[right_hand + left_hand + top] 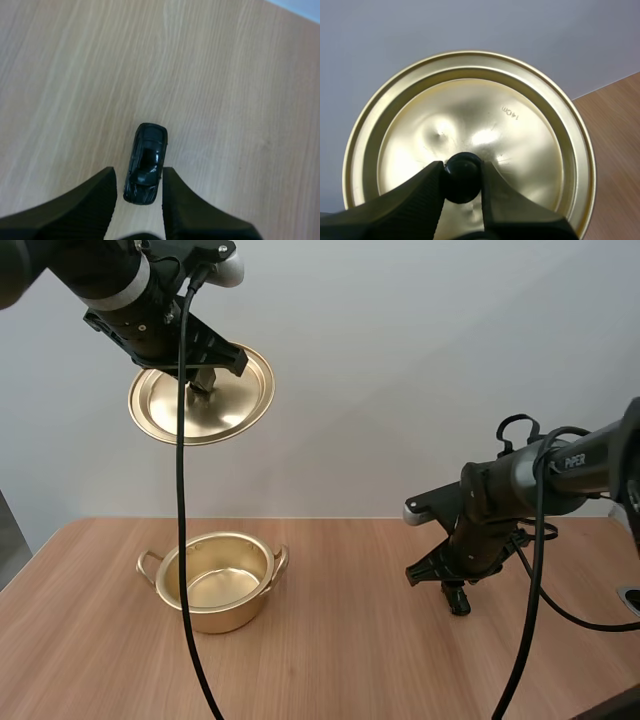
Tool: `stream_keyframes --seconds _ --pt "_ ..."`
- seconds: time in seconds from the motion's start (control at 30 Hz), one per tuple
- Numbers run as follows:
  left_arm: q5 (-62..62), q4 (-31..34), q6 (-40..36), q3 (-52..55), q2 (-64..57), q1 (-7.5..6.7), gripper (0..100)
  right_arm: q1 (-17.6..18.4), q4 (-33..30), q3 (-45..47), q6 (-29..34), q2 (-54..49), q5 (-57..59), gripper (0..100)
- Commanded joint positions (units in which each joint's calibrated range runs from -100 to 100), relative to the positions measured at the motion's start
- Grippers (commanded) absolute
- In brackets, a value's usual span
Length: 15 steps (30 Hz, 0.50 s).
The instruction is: Open the pot, put the car inside, and close it
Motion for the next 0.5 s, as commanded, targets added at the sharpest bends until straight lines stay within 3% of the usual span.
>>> stream_keyframes --seconds 0.0,0.47 --pt "0.00 -0.01 -0.02 -0.07 -0.03 0.02 0 -0.01 0.03 0.03 -0.04 0.76 -0.47 53" --pt "0.00 -0.01 0.17 -0.07 -0.03 0.02 0 -0.01 0.84 -1.46 -0.36 5.76 -1.45 53"
